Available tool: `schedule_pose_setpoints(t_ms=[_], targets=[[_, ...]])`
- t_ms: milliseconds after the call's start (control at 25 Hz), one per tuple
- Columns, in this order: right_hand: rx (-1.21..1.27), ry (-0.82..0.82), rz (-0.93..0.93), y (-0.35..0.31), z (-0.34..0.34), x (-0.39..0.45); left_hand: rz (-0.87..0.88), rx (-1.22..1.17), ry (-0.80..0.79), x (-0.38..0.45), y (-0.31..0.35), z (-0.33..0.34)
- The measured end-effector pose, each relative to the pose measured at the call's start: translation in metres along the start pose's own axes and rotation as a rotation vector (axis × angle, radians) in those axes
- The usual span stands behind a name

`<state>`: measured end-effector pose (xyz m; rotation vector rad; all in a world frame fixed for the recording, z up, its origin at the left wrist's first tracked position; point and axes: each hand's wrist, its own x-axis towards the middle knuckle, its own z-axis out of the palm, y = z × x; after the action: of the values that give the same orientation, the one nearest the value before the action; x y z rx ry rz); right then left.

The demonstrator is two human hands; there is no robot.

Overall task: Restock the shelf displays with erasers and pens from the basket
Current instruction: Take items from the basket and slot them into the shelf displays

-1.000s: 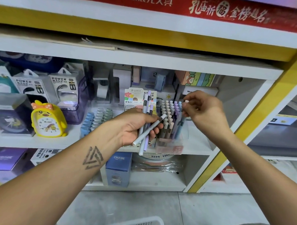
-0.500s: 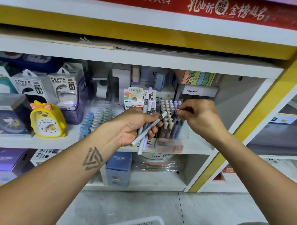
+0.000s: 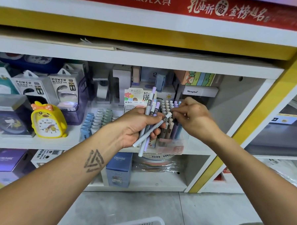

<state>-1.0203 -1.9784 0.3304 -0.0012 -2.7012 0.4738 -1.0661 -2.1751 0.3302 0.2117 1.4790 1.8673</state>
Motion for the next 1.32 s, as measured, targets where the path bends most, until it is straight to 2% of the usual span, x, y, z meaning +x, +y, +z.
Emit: schedule_pose_setpoints(t_ms=[80,160,240,360,440,520,680,800,1120,1320], targets=[[0.408,0.008,0.193,-0.006,-0.005,0.002,0.012,0.009,-0.002,0.000,-0.001,0.001],[0.772,-0.078,0.306,-0.015,-0.009,0.000,0.022,0.001,-0.011,0.000,-0.001,0.002],[0.915,-0.120,0.341,-0.019,-0.012,-0.003,0.024,-0.030,-0.018,0.000,0.000,0.004],[1.027,0.052,0.424,-0.008,-0.025,0.000,0.013,-0.081,0.034,-0.001,0.001,0.003],[0.920,0.191,0.391,0.003,-0.034,0.002,-0.006,-0.032,0.088,-0.002,0.002,0.001],[0.731,0.232,0.300,0.010,-0.035,0.002,-0.029,0.012,0.119,-0.003,0.003,0.002],[0.431,0.191,0.131,0.008,-0.021,-0.005,-0.043,0.001,0.094,-0.004,0.004,0.005],[0.298,0.128,0.052,0.006,-0.009,-0.011,-0.034,-0.010,0.059,-0.004,0.003,0.005],[0.197,0.114,-0.073,0.002,-0.002,-0.012,0.006,0.010,-0.048,-0.003,0.001,-0.001],[0.224,0.076,-0.024,0.002,-0.009,-0.010,0.000,-0.020,-0.086,-0.002,-0.001,-0.005]])
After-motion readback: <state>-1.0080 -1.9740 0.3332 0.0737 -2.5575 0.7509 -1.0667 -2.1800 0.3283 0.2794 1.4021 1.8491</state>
